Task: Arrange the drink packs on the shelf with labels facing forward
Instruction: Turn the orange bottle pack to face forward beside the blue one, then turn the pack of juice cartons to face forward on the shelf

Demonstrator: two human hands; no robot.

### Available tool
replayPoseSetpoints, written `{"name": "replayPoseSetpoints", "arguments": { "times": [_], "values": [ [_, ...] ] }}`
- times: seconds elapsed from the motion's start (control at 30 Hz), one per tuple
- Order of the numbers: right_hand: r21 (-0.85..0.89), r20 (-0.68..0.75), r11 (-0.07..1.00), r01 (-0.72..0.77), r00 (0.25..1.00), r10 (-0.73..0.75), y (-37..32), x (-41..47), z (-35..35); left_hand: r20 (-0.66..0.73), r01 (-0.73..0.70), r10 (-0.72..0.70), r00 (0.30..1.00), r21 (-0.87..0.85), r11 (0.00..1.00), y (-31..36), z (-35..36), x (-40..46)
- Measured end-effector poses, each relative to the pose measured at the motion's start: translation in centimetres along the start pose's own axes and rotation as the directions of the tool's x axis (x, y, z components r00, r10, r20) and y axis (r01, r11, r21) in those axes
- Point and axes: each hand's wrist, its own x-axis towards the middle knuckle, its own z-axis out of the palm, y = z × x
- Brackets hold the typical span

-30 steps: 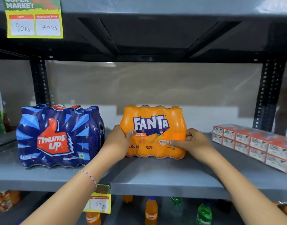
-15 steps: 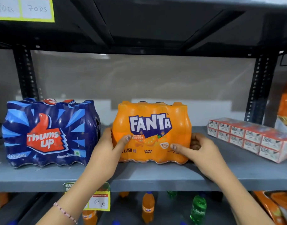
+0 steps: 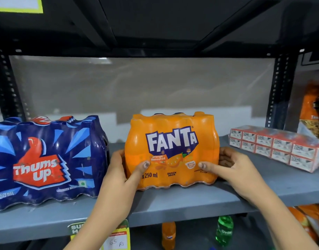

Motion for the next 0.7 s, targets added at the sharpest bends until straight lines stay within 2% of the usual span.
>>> {"name": "replayPoseSetpoints", "arguments": {
  "times": [0.2,0.27,0.33,0.37,0.43,0.47,0.53,0.6,0.67,0.7],
  "values": [
    [0.03,0.003,1.0,0.006,1.0,-0.007,-0.1,-0.2,0.4,-0.028,-0.012,0.012,1.0,-0.003,1.0,0.1,0.2,-0.4],
    [0.036,0.047,0.999,0.0,0.999,-0.001,-0.2,-0.2,0.0,-0.063,-0.016,0.017,0.998,0.018,1.0,0.5,0.6,-0.6],
    [0.041,0.081,0.999,-0.017,0.997,0.014,-0.6,-0.4,-1.4,-0.086,-0.021,0.026,0.996,0.052,0.998,0.8,0.7,-0.8],
    [0.001,0.063,1.0,0.022,0.998,-0.022,-0.8,-0.7,-2.6,-0.093,-0.024,0.03,0.995,0.072,0.997,1.0,0.8,-0.9],
    [-0.196,-0.085,0.969,0.15,0.982,-0.169,-1.7,-0.9,-6.2,-0.101,-0.034,0.046,0.994,0.111,0.993,1.4,0.8,-1.0],
    [-0.289,-0.199,0.939,0.187,0.948,-0.25,-2.2,-0.9,-8.4,-0.105,-0.032,0.045,0.993,0.121,0.992,1.6,0.9,-1.1],
    [-0.456,-0.38,0.879,0.137,0.863,-0.332,-2.2,-0.2,-14.0,-0.112,-0.015,0.029,0.993,0.124,0.992,1.8,0.8,-1.2],
    [-0.563,-0.466,0.816,-0.129,0.865,-0.185,-0.9,1.2,-19.2,-0.116,0.004,0.01,0.993,0.118,0.993,1.9,0.7,-1.2],
    [-0.506,-0.464,0.781,-0.366,0.879,0.111,1.5,2.1,-23.1,-0.133,-0.008,0.026,0.991,0.133,0.991,1.8,0.9,-1.4],
    [-0.421,-0.407,0.808,-0.412,0.882,0.238,2.7,2.4,-24.4,-0.166,-0.015,0.035,0.985,0.118,0.993,1.8,1.3,-1.6]
  ]
}}
